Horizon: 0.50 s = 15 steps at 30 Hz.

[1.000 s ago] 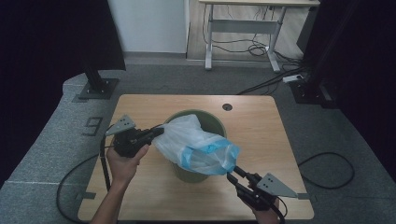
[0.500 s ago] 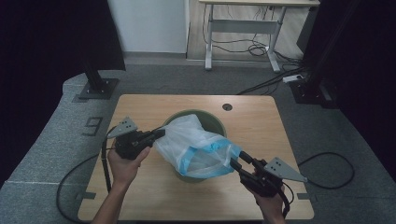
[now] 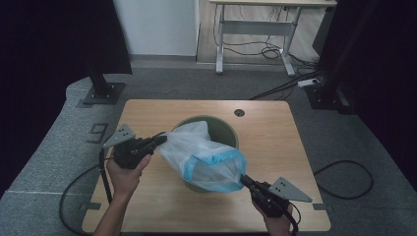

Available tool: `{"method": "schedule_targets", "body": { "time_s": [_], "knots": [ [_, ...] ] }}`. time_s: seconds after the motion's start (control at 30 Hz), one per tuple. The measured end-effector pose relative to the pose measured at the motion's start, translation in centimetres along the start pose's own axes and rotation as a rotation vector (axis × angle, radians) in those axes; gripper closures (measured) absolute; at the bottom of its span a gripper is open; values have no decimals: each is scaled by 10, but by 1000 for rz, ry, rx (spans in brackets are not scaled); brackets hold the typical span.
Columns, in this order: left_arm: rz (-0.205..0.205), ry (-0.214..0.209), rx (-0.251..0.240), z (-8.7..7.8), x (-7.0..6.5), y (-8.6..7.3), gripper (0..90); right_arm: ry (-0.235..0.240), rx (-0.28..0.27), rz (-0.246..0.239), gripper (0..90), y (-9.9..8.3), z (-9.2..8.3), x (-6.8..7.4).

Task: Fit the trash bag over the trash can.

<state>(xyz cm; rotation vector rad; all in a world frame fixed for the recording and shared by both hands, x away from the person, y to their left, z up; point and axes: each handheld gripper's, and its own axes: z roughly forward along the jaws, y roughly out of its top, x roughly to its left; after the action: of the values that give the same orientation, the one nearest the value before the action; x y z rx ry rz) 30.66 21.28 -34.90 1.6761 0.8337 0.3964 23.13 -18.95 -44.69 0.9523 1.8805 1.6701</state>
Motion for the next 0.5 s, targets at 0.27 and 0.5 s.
{"method": "schedule_targets", "body": {
  "time_s": [0.27,0.5],
  "knots": [
    [-9,14,4,-11,6,-8,896,3,37,14,890,-17,-2,-1],
    [-27,9,4,-17,7,-20,896,1,31,8,890,-22,-8,5]
  ]
}}
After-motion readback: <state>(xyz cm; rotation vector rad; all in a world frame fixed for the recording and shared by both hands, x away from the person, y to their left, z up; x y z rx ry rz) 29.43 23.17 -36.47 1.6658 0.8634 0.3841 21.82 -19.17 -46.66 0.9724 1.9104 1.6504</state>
